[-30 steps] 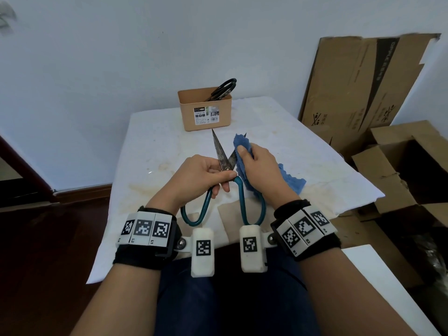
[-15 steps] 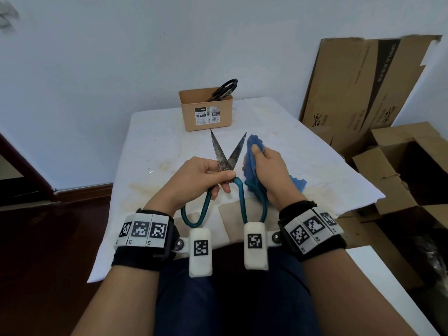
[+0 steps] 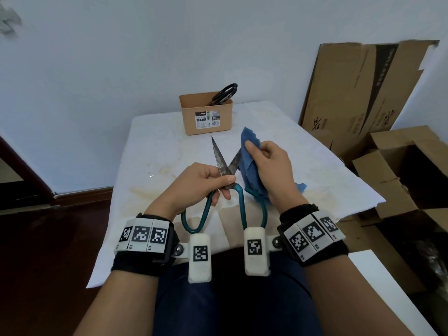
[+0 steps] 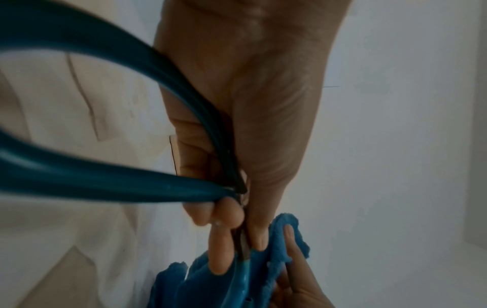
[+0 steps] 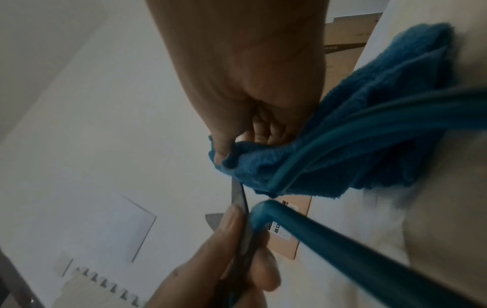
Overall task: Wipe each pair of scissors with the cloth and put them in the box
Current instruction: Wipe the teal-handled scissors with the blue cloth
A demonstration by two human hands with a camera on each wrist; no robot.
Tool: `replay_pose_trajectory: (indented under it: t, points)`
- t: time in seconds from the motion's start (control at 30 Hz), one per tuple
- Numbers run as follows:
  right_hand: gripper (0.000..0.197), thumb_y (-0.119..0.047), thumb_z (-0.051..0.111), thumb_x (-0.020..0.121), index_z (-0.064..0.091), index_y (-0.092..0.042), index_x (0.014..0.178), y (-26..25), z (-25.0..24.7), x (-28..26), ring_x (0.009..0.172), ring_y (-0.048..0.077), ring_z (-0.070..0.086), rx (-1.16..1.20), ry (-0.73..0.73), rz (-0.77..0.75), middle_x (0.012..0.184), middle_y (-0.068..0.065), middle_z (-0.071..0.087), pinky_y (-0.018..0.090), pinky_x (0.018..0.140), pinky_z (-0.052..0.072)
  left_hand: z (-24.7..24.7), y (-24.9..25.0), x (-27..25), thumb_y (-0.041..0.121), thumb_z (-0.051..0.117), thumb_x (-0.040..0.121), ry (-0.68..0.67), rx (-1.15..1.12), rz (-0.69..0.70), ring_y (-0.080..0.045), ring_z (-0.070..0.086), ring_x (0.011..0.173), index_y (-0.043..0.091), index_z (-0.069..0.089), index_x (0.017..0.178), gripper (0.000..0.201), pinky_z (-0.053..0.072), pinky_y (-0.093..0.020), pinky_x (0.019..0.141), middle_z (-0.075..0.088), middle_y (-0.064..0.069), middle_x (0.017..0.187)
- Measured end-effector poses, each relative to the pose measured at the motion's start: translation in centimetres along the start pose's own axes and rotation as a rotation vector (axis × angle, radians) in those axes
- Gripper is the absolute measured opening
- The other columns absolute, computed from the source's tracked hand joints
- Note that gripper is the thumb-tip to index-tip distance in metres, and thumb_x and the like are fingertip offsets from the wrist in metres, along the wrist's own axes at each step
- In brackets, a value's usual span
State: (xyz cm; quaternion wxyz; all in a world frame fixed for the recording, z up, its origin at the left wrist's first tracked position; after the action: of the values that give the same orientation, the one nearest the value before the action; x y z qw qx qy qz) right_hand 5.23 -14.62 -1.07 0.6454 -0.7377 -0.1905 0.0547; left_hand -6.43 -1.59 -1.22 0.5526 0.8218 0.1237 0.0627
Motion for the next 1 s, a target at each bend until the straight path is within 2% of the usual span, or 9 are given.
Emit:
replay_pose_trajectory:
  t: [0.1,0.23,0.3,0.4,0.47,0.53,0.67,0.87,1.0]
  points:
    - [0.035,-0.043,0.066,0.088,0.062,-0.008,0.088,0.21,0.26,-0.03,0.068,0.013,0.053,-0.062,-0.048,-0.047,0.073,0.006,0.059,0.036,0.067,0.048,0.19,0.1,-0.03,0.031,0.067,0.094,-0.016,0.003,-0.003,-0.016,0.054,0.052,0.0,0.071,0.079,0.034,0.048,-0.026,0.065,0.075,-0.006,0.071]
    - [0.029,-0.038,0.068,0.088,0.061,-0.01,0.086,0.2,0.32,0.08,0.066,0.009,0.052,-0.124,-0.06,-0.071,0.07,-0.003,0.057,0.028,0.065,0.045,0.4,0.05,-0.05,0.03,0.067,0.094,-0.025,0.002,0.001,-0.017,0.054,0.053,-0.001,0.071,0.082,0.034,0.05,-0.028,0.068,0.075,-0.007,0.074]
    - [0.028,-0.036,0.065,0.09,0.058,-0.01,0.082,0.1,0.35,0.14,0.067,0.013,0.051,-0.17,-0.056,-0.093,0.07,-0.001,0.056,0.029,0.066,0.043,0.52,0.11,-0.02,0.03,0.067,0.094,-0.028,-0.001,0.002,-0.017,0.054,0.051,0.0,0.071,0.08,0.033,0.05,-0.027,0.067,0.075,-0.006,0.073]
    - [0.033,-0.033,0.061,0.093,0.046,-0.012,0.072,0.08,0.38,0.34,0.066,0.018,0.043,-0.212,-0.046,-0.108,0.069,0.004,0.048,0.033,0.064,0.036,0.64,0.42,-0.08,0.028,0.066,0.095,-0.039,-0.003,-0.002,-0.014,0.053,0.049,0.008,0.07,0.075,0.028,0.049,-0.021,0.061,0.073,-0.002,0.066]
    - [0.036,-0.032,0.061,0.094,0.042,-0.011,0.072,0.14,0.46,0.51,0.066,0.018,0.039,-0.211,-0.043,-0.112,0.069,0.006,0.045,0.033,0.063,0.034,0.62,0.53,-0.07,0.028,0.067,0.095,-0.041,-0.004,0.003,-0.014,0.053,0.048,0.012,0.07,0.074,0.026,0.048,-0.02,0.06,0.073,-0.002,0.066]
    - [0.037,-0.032,0.06,0.094,0.045,-0.005,0.075,0.3,0.56,0.64,0.067,0.019,0.039,-0.181,-0.038,-0.112,0.071,0.009,0.045,0.034,0.064,0.035,0.51,0.55,-0.05,0.028,0.067,0.095,-0.041,-0.004,0.004,-0.014,0.053,0.049,0.014,0.07,0.073,0.026,0.048,-0.02,0.06,0.074,-0.004,0.068]
    - [0.042,-0.032,0.059,0.094,0.047,0.006,0.081,0.65,0.71,0.63,0.067,0.021,0.039,-0.124,-0.024,-0.105,0.072,0.012,0.045,0.037,0.065,0.036,0.39,0.57,0.03,0.028,0.068,0.094,-0.046,0.0,-0.006,-0.015,0.054,0.05,0.015,0.071,0.075,0.024,0.049,-0.021,0.061,0.075,-0.006,0.073]
    - [0.051,-0.045,0.053,0.084,0.042,0.004,0.081,0.44,0.8,0.2,0.067,0.021,0.038,-0.046,-0.023,-0.093,0.072,0.012,0.04,0.037,0.064,0.035,0.14,0.67,0.09,0.028,0.068,0.094,-0.066,0.009,-0.017,-0.015,0.055,0.052,0.012,0.072,0.079,0.023,0.049,-0.023,0.062,0.076,-0.009,0.079]
    - [0.046,-0.041,0.053,0.088,0.042,0.003,0.08,0.48,0.72,0.05,0.067,0.021,0.038,-0.033,-0.024,-0.086,0.071,0.012,0.04,0.039,0.065,0.035,0.13,0.72,0.14,0.029,0.068,0.094,-0.069,0.017,-0.017,-0.015,0.055,0.053,0.009,0.073,0.082,0.024,0.051,-0.027,0.068,0.077,-0.009,0.079]
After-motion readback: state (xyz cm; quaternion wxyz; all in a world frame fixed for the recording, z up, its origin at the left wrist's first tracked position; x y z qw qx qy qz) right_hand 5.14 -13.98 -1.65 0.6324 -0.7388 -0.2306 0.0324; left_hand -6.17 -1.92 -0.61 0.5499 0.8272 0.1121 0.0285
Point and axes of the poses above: each hand's wrist, its own x-axis towards the middle knuckle, its own z-axis out of the palm, y = z × x, the point moved 2 cm from there along x, towards the middle knuckle
